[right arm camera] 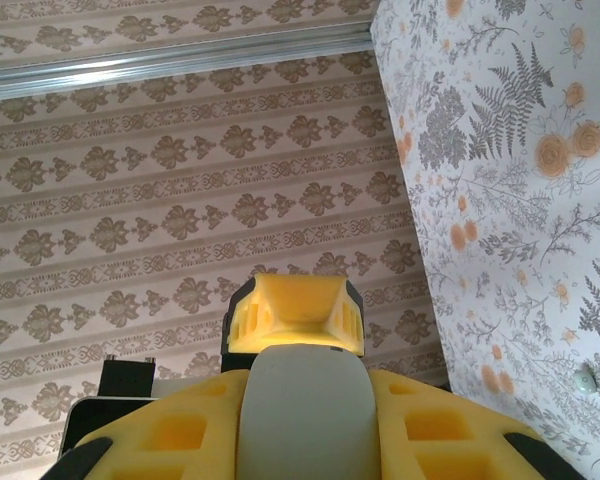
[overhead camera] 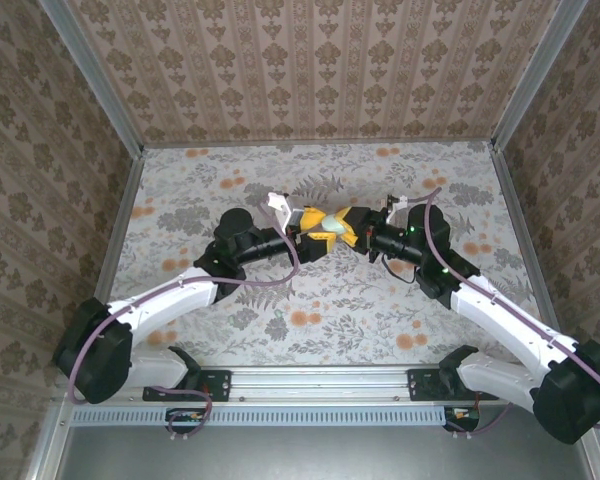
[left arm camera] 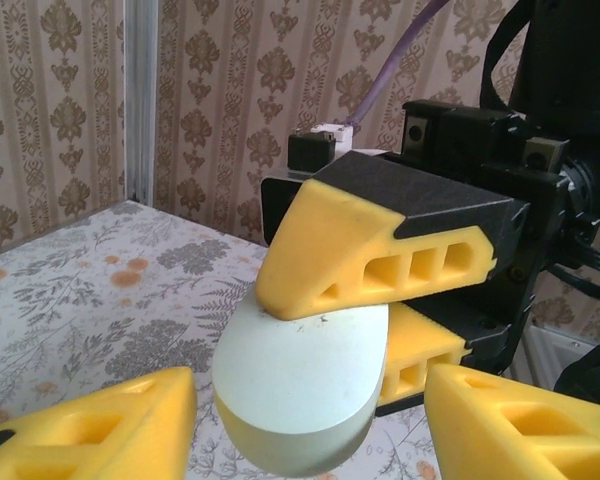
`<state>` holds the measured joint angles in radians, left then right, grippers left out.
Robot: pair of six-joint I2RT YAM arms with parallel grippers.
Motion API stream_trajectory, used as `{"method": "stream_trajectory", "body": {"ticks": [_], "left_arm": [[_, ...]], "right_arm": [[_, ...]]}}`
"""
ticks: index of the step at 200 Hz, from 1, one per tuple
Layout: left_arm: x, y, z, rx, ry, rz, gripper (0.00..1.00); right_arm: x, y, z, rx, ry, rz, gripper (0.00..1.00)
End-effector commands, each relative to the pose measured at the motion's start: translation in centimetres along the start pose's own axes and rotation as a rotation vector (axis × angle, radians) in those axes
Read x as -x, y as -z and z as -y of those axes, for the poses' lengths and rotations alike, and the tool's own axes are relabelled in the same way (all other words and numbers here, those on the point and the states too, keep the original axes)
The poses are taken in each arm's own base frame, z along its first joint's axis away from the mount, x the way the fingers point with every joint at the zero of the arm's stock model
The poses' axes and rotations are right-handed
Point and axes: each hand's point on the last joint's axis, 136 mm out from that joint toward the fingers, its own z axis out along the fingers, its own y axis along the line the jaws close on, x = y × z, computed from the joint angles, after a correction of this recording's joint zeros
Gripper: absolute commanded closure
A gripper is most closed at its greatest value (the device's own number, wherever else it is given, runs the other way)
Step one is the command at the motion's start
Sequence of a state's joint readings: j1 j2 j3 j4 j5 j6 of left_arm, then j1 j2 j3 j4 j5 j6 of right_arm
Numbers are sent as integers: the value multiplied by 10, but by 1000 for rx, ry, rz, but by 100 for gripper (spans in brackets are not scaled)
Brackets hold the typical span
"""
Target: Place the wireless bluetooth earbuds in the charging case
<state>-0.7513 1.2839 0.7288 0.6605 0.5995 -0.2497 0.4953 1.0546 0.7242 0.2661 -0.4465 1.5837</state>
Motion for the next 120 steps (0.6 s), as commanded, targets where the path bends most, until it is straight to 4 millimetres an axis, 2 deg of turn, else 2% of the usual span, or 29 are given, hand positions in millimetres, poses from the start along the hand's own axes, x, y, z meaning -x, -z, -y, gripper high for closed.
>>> {"method": "stream_trajectory", "body": {"ticks": [1,25,64,120], "left_arm": [[20,-4,9,-49,-15,54,41],[16,-4,8,-46,-6,45,41],[14,-7,6,-46,7,41,33],[16,-12,3,-51,11,46,40]], "right_arm": [[-2,4,-11,45,-22,8,77],[-2,4,-12,50,-22,10,77],[-2,4,-12,49,-20,10,77],[-2,4,-10,45,-23,9,77]]}}
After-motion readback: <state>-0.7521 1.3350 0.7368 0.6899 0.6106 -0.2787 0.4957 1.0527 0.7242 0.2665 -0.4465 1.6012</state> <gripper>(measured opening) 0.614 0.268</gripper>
